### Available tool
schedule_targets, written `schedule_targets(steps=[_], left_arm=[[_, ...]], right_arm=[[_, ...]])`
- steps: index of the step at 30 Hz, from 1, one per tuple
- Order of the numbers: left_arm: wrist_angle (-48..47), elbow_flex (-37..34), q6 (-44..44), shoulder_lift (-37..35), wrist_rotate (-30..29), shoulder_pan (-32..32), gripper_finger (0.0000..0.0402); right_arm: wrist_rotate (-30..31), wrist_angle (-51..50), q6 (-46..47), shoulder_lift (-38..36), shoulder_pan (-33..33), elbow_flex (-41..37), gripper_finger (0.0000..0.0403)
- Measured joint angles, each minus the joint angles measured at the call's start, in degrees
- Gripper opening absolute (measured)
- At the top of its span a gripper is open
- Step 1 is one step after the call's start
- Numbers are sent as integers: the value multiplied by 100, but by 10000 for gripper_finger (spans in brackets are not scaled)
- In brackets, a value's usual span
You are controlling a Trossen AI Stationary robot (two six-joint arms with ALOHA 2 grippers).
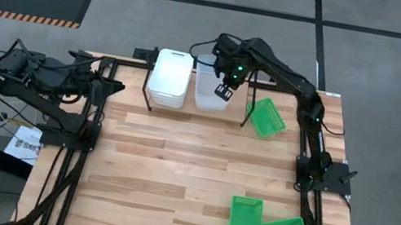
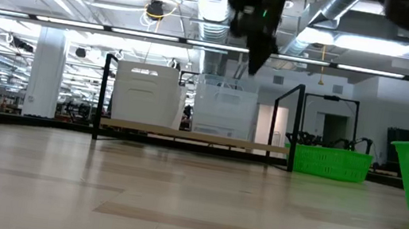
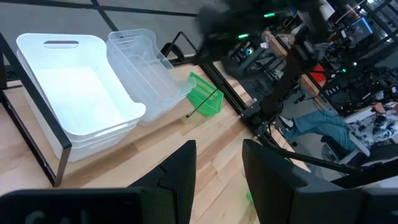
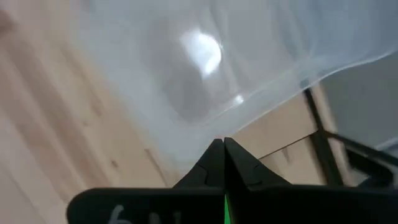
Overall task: Stack baskets on shelf by color
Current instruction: Adjust the stacked transparent bins on the shelf
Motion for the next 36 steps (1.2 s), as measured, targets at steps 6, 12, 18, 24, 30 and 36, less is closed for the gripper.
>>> schedule_targets(steps=[6,12,18,24,30,36], left_arm=[[0,0,37,0,-131,0,119],[0,0,135,0,-192,0,119],[1,0,109,0,-317,0,119],[0,0,105,0,-317,0,119],[-9,0,113,0,-293,-2,119],[-11,0,196,0,-297,-1,119]], right_arm=[[-46,55,180,-1372,188,-522,4],[53,1950,604,-3029,641,-3152,5],[90,2678,317,-3214,688,-4422,4],[94,2826,-348,-2721,548,-4540,3],[94,2835,-663,-2157,351,-4546,2],[87,3162,-873,-1842,379,-4527,5]])
